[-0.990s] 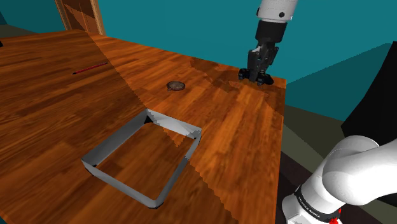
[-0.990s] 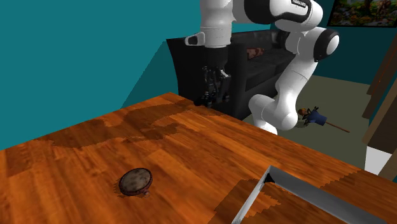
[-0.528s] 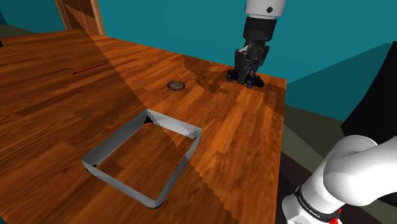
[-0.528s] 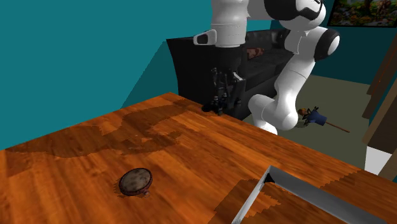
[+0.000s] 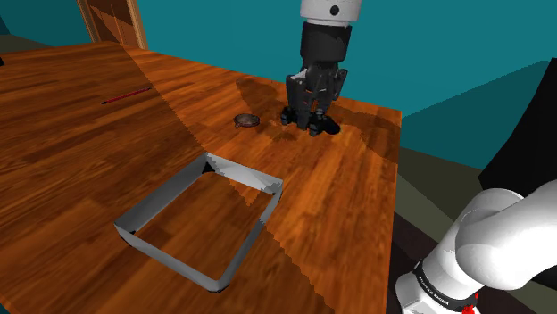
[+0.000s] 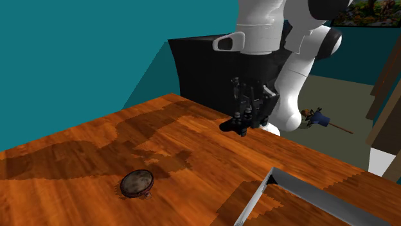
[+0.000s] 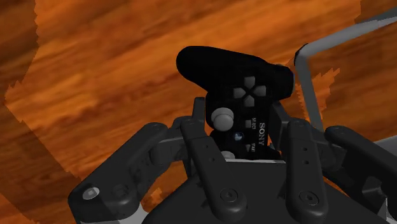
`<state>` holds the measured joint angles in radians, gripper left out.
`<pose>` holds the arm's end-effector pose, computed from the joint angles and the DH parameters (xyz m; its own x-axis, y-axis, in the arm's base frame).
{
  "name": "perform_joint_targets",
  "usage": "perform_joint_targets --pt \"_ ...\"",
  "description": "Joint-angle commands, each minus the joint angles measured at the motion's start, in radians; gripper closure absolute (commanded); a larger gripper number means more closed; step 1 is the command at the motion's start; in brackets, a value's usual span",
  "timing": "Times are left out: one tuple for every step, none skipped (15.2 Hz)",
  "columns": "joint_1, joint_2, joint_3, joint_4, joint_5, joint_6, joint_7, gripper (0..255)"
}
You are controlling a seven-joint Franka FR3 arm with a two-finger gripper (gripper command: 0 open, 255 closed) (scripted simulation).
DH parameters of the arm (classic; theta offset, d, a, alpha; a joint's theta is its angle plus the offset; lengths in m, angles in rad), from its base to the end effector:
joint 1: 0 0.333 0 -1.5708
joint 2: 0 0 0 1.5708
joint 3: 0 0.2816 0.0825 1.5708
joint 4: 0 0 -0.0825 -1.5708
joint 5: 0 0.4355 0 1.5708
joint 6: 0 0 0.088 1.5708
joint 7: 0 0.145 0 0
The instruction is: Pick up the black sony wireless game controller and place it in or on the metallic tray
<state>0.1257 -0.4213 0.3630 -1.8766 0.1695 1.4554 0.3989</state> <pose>0.3995 0.2698 0.5948 0.9966 0.0761 -0.0324 0.0758 -0.9971 -0.0114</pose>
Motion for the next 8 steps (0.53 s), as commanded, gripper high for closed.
perform_joint_targets --pt "0.009 0.038 0.043 0.037 0.004 0.007 0.055 255" --pt "0.013 0.061 0.065 0.059 0.003 0.010 0.083 255" --pt "0.017 0.085 0.087 0.083 0.001 0.012 0.111 255" --pt "0.021 0.111 0.110 0.108 -0.003 0.014 0.140 255" --pt "0.026 0.138 0.132 0.134 -0.008 0.016 0.169 255" --pt "0.031 0.167 0.155 0.162 -0.016 0.018 0.199 255" --pt "0.036 0.198 0.179 0.191 -0.026 0.019 0.230 255" --pt "0.042 0.230 0.202 0.222 -0.038 0.019 0.262 255"
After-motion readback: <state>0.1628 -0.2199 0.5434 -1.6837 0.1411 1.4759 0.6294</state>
